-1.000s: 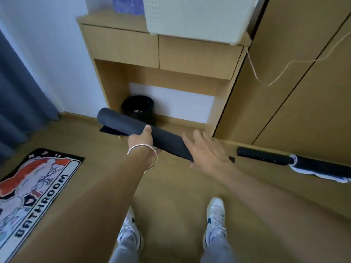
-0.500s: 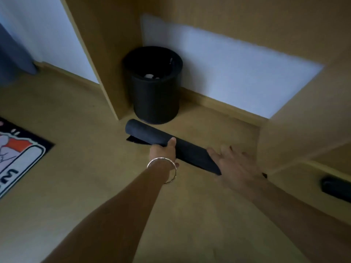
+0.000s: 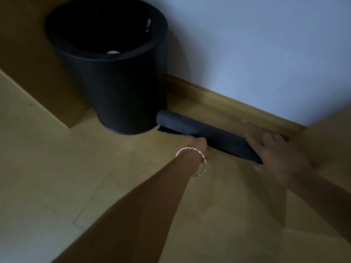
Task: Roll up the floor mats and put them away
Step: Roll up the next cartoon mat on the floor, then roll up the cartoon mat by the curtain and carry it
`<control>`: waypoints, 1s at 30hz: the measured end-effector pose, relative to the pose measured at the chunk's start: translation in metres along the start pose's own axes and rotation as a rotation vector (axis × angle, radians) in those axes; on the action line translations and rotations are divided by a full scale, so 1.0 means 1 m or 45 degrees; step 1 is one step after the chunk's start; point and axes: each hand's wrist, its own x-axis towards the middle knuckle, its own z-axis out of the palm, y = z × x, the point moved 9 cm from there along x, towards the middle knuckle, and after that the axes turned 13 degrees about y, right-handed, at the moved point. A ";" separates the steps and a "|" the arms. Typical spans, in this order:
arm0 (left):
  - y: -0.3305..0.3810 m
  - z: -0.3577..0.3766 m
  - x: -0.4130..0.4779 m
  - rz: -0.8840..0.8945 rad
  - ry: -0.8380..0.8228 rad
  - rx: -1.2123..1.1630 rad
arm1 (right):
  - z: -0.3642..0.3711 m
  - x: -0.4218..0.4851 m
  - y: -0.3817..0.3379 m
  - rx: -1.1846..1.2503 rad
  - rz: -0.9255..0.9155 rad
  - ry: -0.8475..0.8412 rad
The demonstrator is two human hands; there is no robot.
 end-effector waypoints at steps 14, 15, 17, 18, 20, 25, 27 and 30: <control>0.014 0.011 0.015 0.678 -0.174 1.066 | 0.047 0.064 0.037 0.172 0.261 0.187; 0.017 0.011 0.012 0.745 -0.184 1.147 | 0.047 0.068 0.038 0.188 0.263 0.186; 0.020 0.011 0.005 0.822 -0.212 1.271 | 0.048 0.073 0.038 0.213 0.281 0.173; 0.019 0.009 0.002 0.835 -0.225 1.317 | 0.050 0.075 0.037 0.228 0.308 0.168; 0.014 0.001 -0.002 0.848 -0.226 1.364 | 0.055 0.077 0.039 0.256 0.405 0.137; -0.001 -0.025 0.002 0.872 -0.139 1.546 | 0.058 0.065 0.025 0.403 0.529 0.081; -0.004 -0.034 -0.001 0.905 -0.023 1.630 | 0.057 0.049 0.009 0.432 0.518 0.107; -0.020 -0.040 -0.013 0.998 0.090 1.753 | 0.060 0.017 -0.025 0.504 0.453 0.203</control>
